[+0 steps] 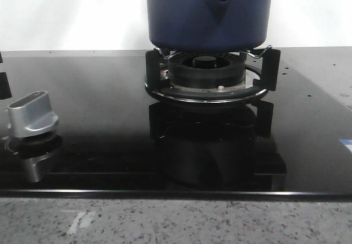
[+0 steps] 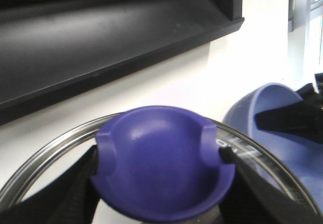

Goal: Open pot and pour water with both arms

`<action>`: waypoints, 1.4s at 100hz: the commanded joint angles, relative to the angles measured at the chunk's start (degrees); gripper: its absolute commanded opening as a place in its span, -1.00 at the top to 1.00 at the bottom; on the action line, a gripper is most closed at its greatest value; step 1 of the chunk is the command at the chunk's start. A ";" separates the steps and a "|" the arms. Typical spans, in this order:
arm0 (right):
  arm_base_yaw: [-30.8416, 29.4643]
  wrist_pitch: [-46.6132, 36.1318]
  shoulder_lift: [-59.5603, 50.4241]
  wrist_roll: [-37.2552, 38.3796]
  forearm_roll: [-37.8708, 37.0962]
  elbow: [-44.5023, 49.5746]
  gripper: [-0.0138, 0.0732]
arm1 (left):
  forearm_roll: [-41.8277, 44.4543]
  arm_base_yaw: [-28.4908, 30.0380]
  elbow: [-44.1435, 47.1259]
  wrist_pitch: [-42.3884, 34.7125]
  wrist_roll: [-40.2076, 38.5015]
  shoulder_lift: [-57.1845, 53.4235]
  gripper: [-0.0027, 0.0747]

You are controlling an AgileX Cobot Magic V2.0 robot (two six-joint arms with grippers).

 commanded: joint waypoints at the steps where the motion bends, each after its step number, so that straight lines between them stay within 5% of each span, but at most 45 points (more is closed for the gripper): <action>1: 0.18 -14.29 -4.27 -0.26 -1.49 2.01 0.84 | -5.37 0.06 -1.96 -0.51 -0.42 -2.73 0.15; 20: 0.18 -23.85 -4.35 -0.26 -1.92 6.22 0.84 | -5.37 0.06 -1.96 -0.51 -0.42 -2.73 0.15; 54: 0.18 -27.74 -4.16 -0.26 -1.92 6.31 0.84 | -5.75 0.06 -1.96 -0.51 -0.42 -2.73 0.15; 118: 0.18 -57.66 -3.77 -0.26 -1.92 15.35 0.84 | -5.86 0.06 -1.96 -0.51 -0.42 -2.73 0.15; 140: 0.18 -61.46 -3.77 -0.26 -1.92 15.35 0.84 | -5.86 0.06 -1.96 -0.51 -0.42 -2.73 0.15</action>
